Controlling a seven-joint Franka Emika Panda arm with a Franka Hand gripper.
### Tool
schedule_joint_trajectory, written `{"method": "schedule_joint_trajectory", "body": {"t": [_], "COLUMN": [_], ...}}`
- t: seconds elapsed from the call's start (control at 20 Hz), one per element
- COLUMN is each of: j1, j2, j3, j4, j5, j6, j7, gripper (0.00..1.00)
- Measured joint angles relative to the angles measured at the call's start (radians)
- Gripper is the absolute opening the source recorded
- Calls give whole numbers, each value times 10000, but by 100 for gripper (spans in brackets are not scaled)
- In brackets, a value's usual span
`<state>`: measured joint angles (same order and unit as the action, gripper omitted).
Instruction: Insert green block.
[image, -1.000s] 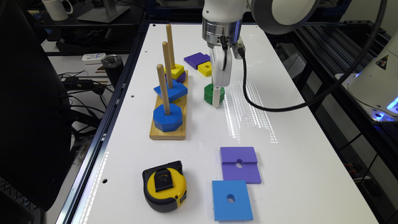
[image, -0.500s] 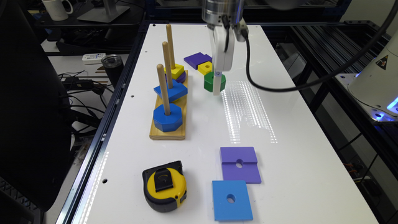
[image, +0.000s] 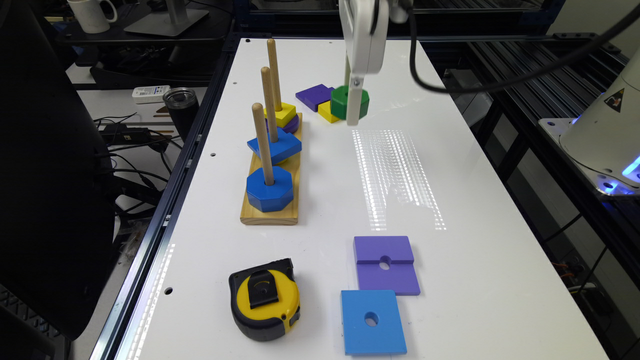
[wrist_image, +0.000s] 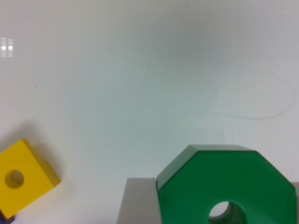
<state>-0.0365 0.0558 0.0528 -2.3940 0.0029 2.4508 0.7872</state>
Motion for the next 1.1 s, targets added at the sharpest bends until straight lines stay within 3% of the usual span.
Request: {"method": "schedule_joint_trajectory", "body": {"t": [0.6,1.1], "j1": [-1,-4], "j2": [-1384,-1764], "j3": [0,-3], "j4": [121,516], "j5": [37,48], "j6": [-1299,-2051], "j7": [0,0], "gripper": [0,0]}}
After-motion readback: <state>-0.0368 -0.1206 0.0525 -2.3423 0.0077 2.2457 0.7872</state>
